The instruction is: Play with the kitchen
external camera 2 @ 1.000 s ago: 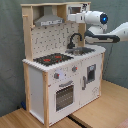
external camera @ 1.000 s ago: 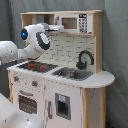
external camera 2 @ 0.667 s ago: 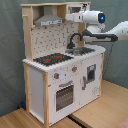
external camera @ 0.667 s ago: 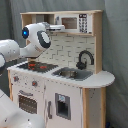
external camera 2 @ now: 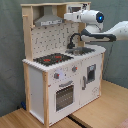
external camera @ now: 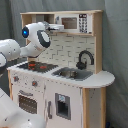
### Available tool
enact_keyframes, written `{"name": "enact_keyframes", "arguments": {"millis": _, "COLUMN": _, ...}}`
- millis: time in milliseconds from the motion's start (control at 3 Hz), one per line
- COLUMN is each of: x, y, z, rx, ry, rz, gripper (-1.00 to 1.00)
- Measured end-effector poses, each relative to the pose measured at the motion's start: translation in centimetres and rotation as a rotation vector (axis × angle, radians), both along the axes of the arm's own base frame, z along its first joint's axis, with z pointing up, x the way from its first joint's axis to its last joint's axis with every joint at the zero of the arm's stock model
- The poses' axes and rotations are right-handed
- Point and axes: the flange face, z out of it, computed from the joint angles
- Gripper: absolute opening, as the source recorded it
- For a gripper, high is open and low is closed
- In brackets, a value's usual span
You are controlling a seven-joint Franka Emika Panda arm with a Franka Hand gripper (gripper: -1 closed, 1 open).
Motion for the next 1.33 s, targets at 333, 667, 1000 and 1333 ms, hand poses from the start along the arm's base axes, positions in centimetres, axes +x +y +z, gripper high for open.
{"name": "enact_keyframes", "arguments": {"millis": 333, "x": -2.5, "y": -0.6, "z": 0.3, "rx": 0.025, "ry": 0.011, "rz": 0.006, "gripper": -1.0}}
{"name": "enact_keyframes", "arguments": {"millis": 667, "x": -3.8, "y": -1.1, "z": 0.2, "rx": 0.029, "ry": -0.003, "rz": 0.035, "gripper": -1.0}}
{"name": "enact_keyframes", "arguments": {"millis": 1000, "x": -5.0, "y": -1.7, "z": 0.0, "rx": 0.029, "ry": -0.025, "rz": 0.063, "gripper": -1.0}}
{"name": "enact_keyframes", "arguments": {"millis": 1333, "x": -5.6, "y": -2.3, "z": -0.2, "rx": 0.025, "ry": -0.049, "rz": 0.105, "gripper": -1.0}}
